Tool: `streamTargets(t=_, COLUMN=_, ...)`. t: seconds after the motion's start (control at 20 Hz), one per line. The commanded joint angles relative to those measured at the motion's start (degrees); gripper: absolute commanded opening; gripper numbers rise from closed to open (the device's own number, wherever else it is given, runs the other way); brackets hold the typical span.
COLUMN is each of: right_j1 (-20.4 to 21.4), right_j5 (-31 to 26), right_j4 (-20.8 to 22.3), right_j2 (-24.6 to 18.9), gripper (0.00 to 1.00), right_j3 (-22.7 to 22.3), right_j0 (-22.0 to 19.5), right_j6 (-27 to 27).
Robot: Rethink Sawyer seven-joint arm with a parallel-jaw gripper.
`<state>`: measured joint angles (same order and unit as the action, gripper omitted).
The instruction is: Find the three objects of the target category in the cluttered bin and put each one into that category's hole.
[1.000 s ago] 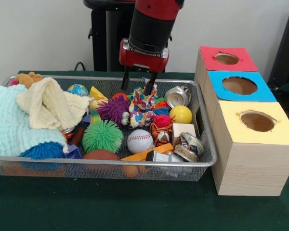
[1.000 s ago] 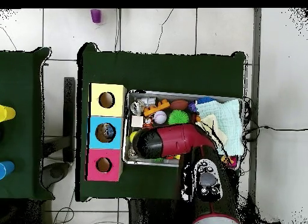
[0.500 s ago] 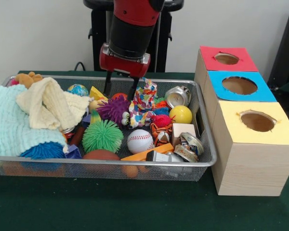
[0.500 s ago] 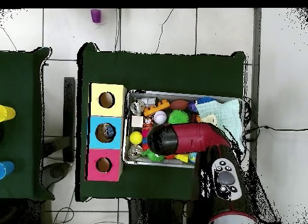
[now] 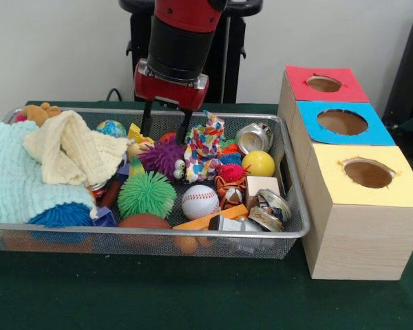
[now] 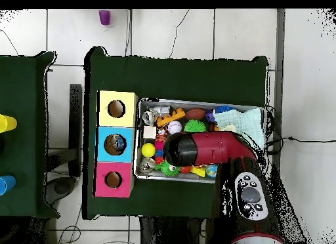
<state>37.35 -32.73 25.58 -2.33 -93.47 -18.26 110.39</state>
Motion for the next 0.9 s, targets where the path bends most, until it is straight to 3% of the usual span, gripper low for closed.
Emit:
streamTargets(t=0.05, right_j1=-1.20, right_j5=-3.95, right_j4=4.29, right_j2=-1.70, gripper=1.00, right_j3=3.52, right_j0=1.08, right_j6=-4.16)
streamTargets(t=0.9, right_j1=0.46, right_j5=-4.14, right_j4=9.74, right_j2=2.25, gripper=1.00, right_j3=6.11, right_j0=5.14, right_j6=-3.70)
